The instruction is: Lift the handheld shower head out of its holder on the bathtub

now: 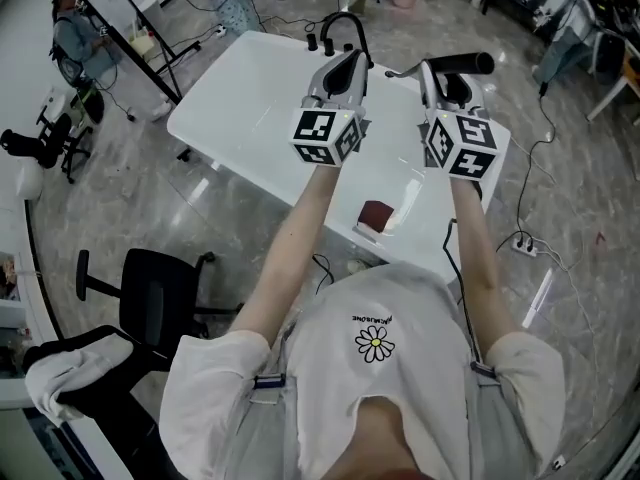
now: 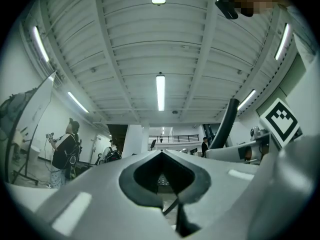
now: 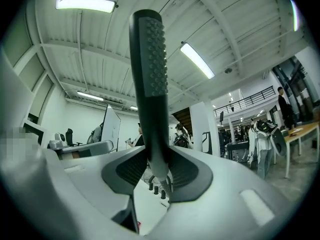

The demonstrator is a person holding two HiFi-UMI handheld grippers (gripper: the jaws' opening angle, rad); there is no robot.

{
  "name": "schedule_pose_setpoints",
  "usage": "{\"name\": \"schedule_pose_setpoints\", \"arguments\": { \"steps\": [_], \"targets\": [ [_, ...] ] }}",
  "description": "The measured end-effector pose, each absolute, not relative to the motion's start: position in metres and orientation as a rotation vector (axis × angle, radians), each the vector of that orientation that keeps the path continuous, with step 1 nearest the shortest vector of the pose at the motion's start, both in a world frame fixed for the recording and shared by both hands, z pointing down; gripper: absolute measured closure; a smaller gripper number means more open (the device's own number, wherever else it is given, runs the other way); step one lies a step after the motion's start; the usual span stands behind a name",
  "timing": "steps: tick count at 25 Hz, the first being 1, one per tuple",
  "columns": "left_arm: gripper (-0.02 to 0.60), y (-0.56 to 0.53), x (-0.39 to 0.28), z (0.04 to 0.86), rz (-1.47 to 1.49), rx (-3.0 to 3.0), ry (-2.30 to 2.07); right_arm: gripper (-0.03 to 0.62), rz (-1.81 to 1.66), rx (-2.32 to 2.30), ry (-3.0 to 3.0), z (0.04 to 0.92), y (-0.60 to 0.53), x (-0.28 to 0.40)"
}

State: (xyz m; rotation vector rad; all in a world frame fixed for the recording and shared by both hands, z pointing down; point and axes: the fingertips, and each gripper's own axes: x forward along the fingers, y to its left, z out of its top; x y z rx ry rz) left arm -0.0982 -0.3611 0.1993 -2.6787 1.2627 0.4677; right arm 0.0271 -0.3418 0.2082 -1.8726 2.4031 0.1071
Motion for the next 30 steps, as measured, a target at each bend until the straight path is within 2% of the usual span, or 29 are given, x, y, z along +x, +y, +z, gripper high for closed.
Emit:
{"name": "schedule_pose_setpoints", "arguments": {
  "steps": [30],
  "targets": [
    [0.581,-0.365,-0.069,0.212,0.427,-2.693,1.259,0.444,0.111,-1.878,2.359,0.216,-0.339,0.052]
  ]
}}
